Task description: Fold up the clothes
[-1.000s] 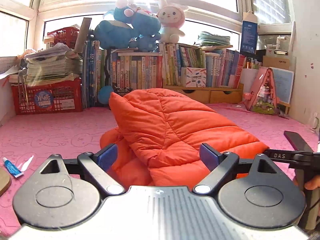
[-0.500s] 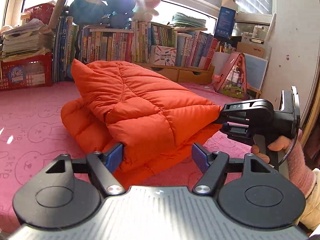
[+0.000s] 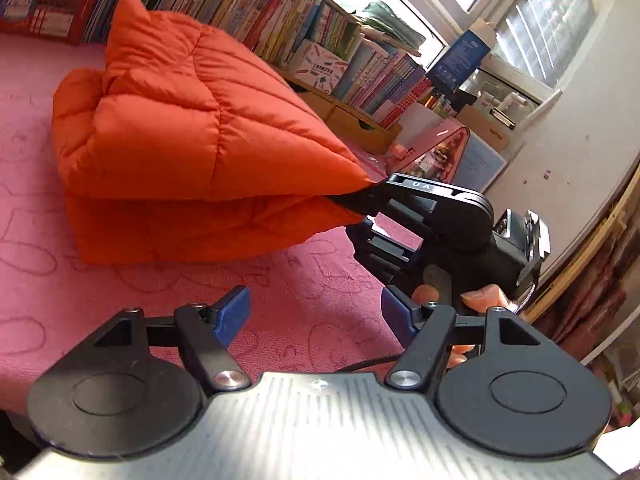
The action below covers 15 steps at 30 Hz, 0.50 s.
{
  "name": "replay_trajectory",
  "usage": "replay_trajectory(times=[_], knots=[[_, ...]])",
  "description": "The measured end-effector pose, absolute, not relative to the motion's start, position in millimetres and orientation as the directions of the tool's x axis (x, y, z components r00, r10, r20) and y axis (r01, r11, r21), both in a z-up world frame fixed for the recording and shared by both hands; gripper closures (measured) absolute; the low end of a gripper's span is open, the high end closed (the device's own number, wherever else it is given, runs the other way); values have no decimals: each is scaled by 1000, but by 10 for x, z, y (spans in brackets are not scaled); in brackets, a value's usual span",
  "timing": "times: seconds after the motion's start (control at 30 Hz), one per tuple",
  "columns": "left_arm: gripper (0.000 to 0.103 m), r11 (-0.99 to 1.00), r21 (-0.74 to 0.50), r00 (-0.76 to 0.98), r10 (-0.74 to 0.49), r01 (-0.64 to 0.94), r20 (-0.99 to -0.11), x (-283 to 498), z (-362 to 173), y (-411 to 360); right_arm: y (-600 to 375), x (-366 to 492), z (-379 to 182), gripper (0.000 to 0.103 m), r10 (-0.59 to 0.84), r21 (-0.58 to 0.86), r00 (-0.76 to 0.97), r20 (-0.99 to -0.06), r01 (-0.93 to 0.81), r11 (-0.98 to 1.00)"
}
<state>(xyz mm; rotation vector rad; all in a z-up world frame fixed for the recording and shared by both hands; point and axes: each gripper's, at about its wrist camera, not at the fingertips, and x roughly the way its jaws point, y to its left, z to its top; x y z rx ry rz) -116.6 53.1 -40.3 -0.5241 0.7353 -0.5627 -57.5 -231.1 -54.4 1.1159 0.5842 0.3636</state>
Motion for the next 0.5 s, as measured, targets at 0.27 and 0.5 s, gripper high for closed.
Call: replay_trajectory(times=[0.27,0.5], knots=[[40,587,-809,702,-591,37,-397,-775,-711,441,-2375,-624,-613,93,554,938,794,-248,53,343],[50,581,-812,794,-466,-58,-391,-689,-736,403,-2324,-700,-646,93,508,928,824,-252,57,368]])
